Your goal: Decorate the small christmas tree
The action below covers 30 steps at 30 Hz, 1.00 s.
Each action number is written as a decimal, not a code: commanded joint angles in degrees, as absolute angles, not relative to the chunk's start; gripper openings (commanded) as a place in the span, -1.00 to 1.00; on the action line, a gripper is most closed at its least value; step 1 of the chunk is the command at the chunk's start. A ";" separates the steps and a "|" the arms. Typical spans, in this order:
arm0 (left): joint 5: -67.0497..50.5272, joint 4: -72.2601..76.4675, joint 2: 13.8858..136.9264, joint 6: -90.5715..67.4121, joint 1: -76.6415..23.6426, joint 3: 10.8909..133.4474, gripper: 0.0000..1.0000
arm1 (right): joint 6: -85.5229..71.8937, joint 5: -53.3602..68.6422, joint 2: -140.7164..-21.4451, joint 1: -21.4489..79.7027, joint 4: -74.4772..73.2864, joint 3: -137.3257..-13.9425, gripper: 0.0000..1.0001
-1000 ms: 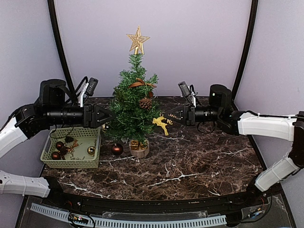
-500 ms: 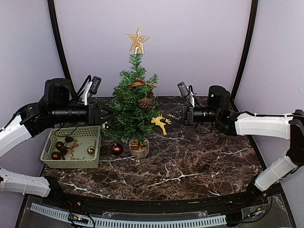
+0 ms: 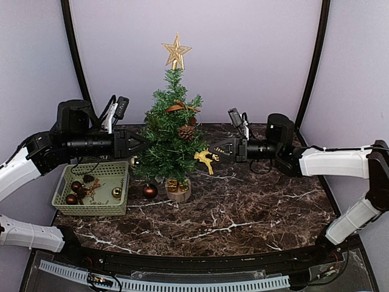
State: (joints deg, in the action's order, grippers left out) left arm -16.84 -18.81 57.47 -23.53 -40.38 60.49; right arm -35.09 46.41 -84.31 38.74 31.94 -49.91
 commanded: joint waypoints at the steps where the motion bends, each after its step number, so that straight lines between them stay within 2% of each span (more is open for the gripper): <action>1: -16.21 -17.36 57.48 -23.13 -40.17 61.62 -0.46 | -37.06 45.54 -83.40 37.92 37.26 -48.17 -1.00; 4: -16.14 -16.84 57.45 -23.16 -40.14 61.48 -0.56 | -38.27 45.61 -83.57 37.71 38.81 -47.79 -1.00; 12: -16.31 -16.32 57.72 -23.14 -40.12 61.46 -0.98 | -39.22 46.12 -83.24 37.79 40.71 -47.57 -1.00; 19: -16.35 -16.36 57.91 -23.12 -40.17 61.45 -1.00 | -41.58 46.61 -84.49 38.30 44.26 -46.68 -1.00; 30: -16.82 -16.36 57.62 -22.95 -40.17 60.99 -1.00 | -33.32 35.49 -77.02 47.36 29.09 -47.84 -1.00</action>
